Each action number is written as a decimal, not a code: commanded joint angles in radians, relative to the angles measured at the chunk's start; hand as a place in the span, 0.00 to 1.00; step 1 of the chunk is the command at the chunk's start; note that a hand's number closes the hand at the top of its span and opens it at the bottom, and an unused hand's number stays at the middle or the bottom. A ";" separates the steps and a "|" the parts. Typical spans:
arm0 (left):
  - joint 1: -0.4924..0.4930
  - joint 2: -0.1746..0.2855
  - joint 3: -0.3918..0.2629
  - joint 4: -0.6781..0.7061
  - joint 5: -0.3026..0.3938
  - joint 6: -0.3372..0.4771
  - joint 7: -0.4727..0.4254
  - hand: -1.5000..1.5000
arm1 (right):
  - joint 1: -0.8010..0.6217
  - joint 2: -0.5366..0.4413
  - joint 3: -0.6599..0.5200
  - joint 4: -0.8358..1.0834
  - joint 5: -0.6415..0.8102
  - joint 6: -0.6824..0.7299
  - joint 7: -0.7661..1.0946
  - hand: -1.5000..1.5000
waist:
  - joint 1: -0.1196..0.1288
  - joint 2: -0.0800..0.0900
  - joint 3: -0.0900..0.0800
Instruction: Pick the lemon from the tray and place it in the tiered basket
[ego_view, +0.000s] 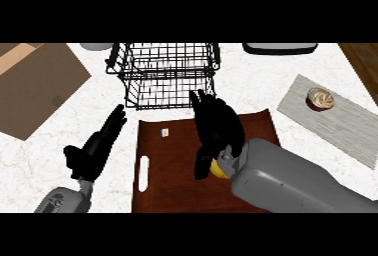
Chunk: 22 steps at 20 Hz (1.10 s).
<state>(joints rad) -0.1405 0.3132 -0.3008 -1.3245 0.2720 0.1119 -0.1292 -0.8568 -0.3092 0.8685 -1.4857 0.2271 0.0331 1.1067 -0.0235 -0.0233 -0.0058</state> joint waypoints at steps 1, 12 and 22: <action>0.025 -0.005 -0.014 -0.020 -0.012 -0.006 -0.008 0.50 | -0.043 0.071 0.019 -0.108 -0.041 0.131 0.329 0.00 | 0.008 0.007 0.003; 0.009 0.020 0.026 -0.030 0.009 -0.036 0.022 0.50 | -0.025 0.028 0.034 -0.037 0.058 0.157 0.380 0.00 | 0.004 0.009 0.003; 0.031 -0.023 0.008 -0.028 -0.042 -0.007 -0.011 0.50 | 0.152 0.044 0.018 -0.030 0.150 0.069 0.342 0.00 | 0.014 0.018 0.005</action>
<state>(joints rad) -0.1298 0.2958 -0.2890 -1.3420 0.2449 0.1000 -0.1305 -0.7545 -0.2787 0.8844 -1.5044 0.3287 0.1082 1.2456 -0.0156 -0.0084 -0.0014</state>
